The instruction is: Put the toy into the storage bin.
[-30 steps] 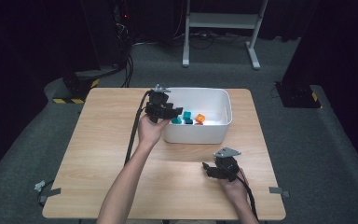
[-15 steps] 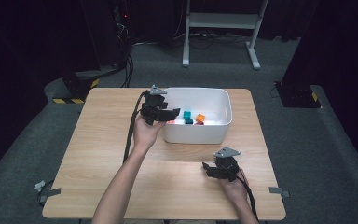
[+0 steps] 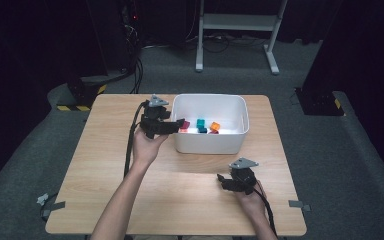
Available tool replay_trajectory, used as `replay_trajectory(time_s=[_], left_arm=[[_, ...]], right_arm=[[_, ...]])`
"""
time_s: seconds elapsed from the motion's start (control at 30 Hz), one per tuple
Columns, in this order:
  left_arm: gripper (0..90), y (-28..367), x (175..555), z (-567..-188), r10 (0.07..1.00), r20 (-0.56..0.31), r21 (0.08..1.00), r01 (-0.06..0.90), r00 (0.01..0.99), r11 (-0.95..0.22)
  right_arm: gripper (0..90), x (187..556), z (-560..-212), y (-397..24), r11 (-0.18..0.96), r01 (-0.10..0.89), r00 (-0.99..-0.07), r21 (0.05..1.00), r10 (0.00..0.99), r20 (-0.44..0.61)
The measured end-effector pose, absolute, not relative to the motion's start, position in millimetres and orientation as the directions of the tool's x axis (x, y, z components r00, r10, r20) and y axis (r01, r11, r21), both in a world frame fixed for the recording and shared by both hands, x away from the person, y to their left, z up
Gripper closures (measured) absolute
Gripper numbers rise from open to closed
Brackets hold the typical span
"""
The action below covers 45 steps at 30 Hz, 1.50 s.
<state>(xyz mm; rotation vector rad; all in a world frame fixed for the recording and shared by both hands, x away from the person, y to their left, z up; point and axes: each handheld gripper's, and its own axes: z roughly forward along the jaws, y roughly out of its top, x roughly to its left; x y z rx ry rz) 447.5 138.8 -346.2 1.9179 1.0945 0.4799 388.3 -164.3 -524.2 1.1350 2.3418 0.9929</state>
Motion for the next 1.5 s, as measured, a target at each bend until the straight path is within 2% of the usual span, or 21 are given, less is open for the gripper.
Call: replay_trajectory(time_s=[0.7, 1.0, 1.5], left_arm=[[38.0, 168, 423, -348, 0.841, -0.115, 0.831, 0.516, 0.529, -0.211], [37.7, 179, 408, -353, 0.856, -0.075, 0.842, 0.492, 0.511, -0.220], [37.8, 203, 384, -371, 0.869, -0.090, 0.841, 0.505, 0.486, -0.195]], right_arm=[[31.0, 388, -524, -164, 0.433, 0.540, -0.615, 0.722, 0.788, -0.013], [31.0, 388, -524, -164, 0.432, 0.539, -0.616, 0.723, 0.788, -0.012], [31.0, 388, -524, -164, 0.432, 0.540, -0.615, 0.723, 0.788, -0.011]])
